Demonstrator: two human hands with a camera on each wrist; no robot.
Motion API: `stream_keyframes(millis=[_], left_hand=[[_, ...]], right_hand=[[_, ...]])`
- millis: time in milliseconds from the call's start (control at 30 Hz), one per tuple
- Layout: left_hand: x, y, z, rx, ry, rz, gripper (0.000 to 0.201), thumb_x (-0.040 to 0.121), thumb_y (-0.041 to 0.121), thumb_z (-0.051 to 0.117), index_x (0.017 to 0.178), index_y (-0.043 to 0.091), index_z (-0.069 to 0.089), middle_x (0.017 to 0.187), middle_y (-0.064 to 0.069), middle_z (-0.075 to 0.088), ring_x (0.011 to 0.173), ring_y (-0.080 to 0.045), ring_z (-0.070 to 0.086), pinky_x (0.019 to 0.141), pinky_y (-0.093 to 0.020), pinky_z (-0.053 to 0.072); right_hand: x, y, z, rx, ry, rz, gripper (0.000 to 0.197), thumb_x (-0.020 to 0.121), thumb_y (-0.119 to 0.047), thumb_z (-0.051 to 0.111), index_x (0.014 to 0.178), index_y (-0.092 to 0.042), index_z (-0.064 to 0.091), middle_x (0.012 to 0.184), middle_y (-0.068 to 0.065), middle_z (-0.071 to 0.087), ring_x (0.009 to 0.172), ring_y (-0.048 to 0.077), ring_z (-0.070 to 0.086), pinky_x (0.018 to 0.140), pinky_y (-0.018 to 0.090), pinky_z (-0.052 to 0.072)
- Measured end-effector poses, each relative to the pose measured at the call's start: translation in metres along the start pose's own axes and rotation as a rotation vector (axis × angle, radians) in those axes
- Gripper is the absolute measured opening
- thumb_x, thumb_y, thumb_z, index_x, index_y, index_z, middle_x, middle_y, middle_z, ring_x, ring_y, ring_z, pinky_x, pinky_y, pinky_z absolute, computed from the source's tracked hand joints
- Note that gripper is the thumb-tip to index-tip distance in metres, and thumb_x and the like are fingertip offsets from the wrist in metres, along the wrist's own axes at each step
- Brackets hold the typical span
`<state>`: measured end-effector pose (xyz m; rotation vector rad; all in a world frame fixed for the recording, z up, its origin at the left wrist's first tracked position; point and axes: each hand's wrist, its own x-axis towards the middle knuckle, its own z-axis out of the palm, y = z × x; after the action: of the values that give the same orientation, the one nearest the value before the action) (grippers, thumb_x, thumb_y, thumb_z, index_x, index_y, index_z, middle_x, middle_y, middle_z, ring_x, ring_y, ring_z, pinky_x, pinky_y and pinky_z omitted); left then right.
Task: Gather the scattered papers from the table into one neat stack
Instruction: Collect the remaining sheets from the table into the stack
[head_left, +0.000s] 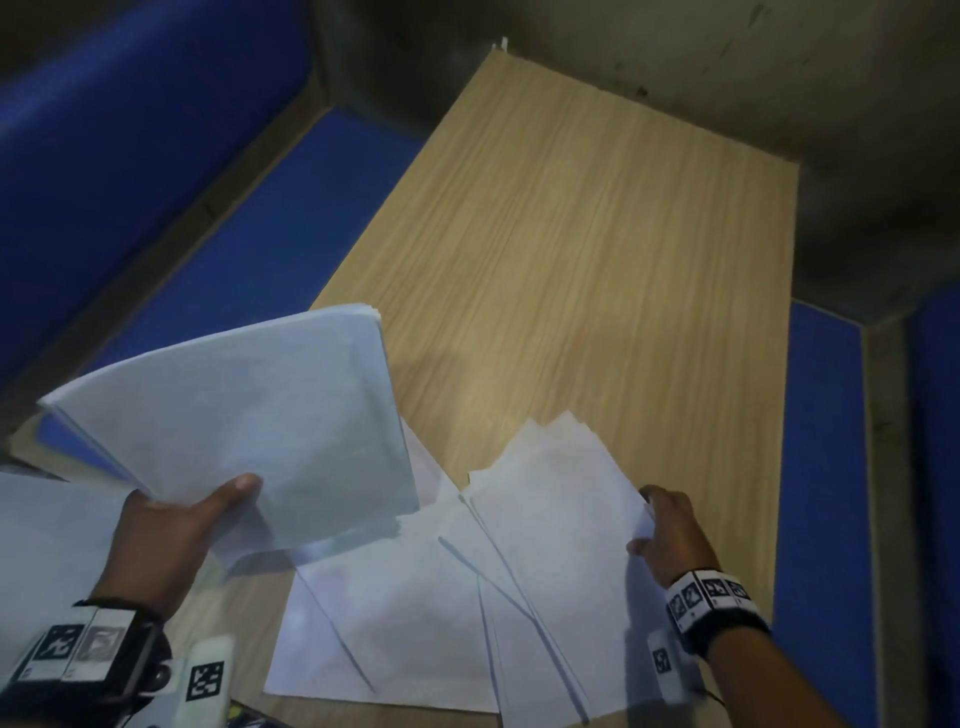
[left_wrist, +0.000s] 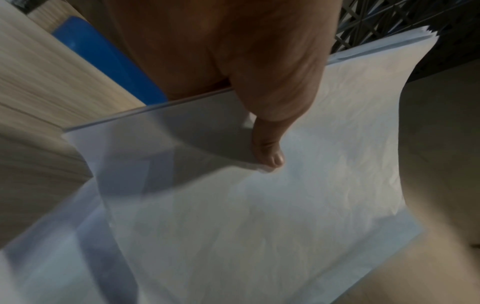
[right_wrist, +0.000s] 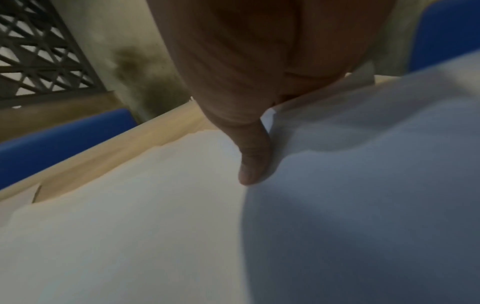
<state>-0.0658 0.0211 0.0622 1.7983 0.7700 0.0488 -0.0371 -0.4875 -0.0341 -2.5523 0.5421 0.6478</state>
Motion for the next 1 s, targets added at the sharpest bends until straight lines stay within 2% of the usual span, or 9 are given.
stream_keyframes(millis=[133,233,333,400,500,633,700,900,1000], left_hand=[[-0.004,0.003,0.009,-0.051,-0.023,0.0,0.031,0.082,0.003,0.08,0.111,0.005,0.069,0.091,0.006,0.069,0.08,-0.003,0.065,0.091,-0.035,0.044],[-0.005,0.001,0.015,-0.056,-0.054,0.003,0.029,0.081,0.005,0.082,0.108,0.006,0.069,0.091,0.004,0.071,0.07,0.007,0.069,0.086,-0.03,0.046],[-0.001,-0.007,0.017,-0.041,-0.047,-0.012,0.031,0.077,0.014,0.087,0.101,0.002,0.072,0.085,-0.001,0.077,0.079,-0.015,0.073,0.07,-0.025,0.054],[0.0,-0.006,0.019,-0.046,-0.051,-0.006,0.031,0.077,0.016,0.088,0.1,0.001,0.072,0.086,-0.003,0.078,0.081,-0.022,0.073,0.076,-0.028,0.052],[-0.003,0.002,0.023,-0.074,-0.054,-0.009,0.035,0.08,0.016,0.086,0.105,-0.001,0.069,0.094,-0.01,0.073,0.086,-0.026,0.069,0.082,-0.033,0.048],[-0.002,0.006,0.033,-0.107,-0.074,-0.014,0.038,0.083,0.015,0.083,0.115,-0.001,0.069,0.1,-0.013,0.073,0.095,-0.03,0.069,0.084,-0.034,0.05],[-0.006,0.006,0.042,-0.105,-0.118,-0.032,0.041,0.083,0.014,0.083,0.119,0.003,0.069,0.105,-0.012,0.074,0.097,-0.03,0.071,0.088,-0.039,0.053],[-0.041,0.009,0.087,-0.155,-0.443,-0.096,0.056,0.064,0.032,0.087,0.114,0.014,0.071,0.104,-0.003,0.082,0.1,-0.028,0.076,0.091,-0.049,0.059],[-0.062,0.014,0.106,-0.184,-0.61,-0.149,0.035,0.085,0.03,0.075,0.118,0.02,0.074,0.112,-0.008,0.08,0.105,-0.033,0.075,0.095,-0.057,0.057]], right_hand=[[0.002,-0.01,-0.006,-0.261,-0.004,0.087,0.06,0.078,-0.025,0.079,0.131,-0.017,0.052,0.131,0.005,0.057,0.12,0.029,0.054,0.094,0.041,0.048],[-0.003,-0.016,-0.013,-0.478,0.008,0.06,0.029,0.08,-0.037,0.073,0.103,-0.022,0.064,0.107,0.0,0.063,0.109,0.025,0.055,0.08,0.036,0.039],[-0.008,-0.012,-0.018,-0.183,0.018,0.039,0.02,0.083,-0.021,0.069,0.072,-0.019,0.052,0.072,0.001,0.06,0.072,0.024,0.06,0.064,0.035,0.043],[-0.02,-0.014,-0.032,0.04,-0.006,0.005,0.024,0.085,-0.01,0.065,0.069,-0.013,0.047,0.062,0.004,0.054,0.056,0.02,0.05,0.054,0.032,0.041],[-0.045,-0.021,-0.062,0.173,0.037,-0.095,0.019,0.087,-0.01,0.066,0.074,-0.009,0.053,0.066,0.009,0.058,0.058,0.018,0.05,0.052,0.029,0.035],[-0.079,-0.035,-0.091,0.5,0.086,-0.139,0.016,0.087,-0.003,0.068,0.098,-0.014,0.068,0.085,-0.007,0.069,0.076,0.007,0.061,0.061,0.023,0.044],[-0.093,-0.043,-0.089,0.666,0.066,-0.122,0.024,0.086,-0.004,0.07,0.109,-0.01,0.069,0.094,0.0,0.074,0.084,0.014,0.069,0.067,0.025,0.05],[-0.121,-0.083,-0.03,0.923,-0.009,-0.16,0.031,0.09,-0.005,0.065,0.12,-0.011,0.065,0.111,0.001,0.075,0.102,0.013,0.071,0.089,0.029,0.056],[-0.126,-0.091,0.006,0.921,-0.011,-0.152,0.036,0.09,-0.007,0.065,0.124,-0.018,0.06,0.114,-0.005,0.073,0.105,0.009,0.069,0.093,0.029,0.054]])
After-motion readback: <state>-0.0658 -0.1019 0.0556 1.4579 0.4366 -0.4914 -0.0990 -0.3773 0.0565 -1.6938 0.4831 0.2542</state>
